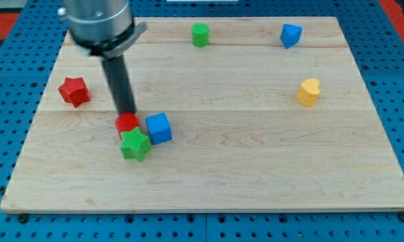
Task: Move the red circle towards the bottom left of the board
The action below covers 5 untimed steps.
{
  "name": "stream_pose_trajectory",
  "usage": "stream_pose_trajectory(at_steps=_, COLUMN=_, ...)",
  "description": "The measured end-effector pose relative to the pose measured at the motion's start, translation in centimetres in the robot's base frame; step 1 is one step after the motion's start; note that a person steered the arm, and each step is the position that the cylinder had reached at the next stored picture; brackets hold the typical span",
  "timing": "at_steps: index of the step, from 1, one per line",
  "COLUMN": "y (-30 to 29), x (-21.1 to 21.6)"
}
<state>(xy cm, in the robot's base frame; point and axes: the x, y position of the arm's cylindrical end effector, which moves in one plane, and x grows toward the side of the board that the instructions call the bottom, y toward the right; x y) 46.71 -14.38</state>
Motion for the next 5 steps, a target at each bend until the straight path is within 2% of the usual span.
stream_pose_trajectory(at_steps=1, y=-2.0, x=2.3)
stream_pose_trajectory(at_steps=3, y=-3.8, x=0.6)
stream_pose_trajectory(at_steps=5, y=0.4, x=0.7)
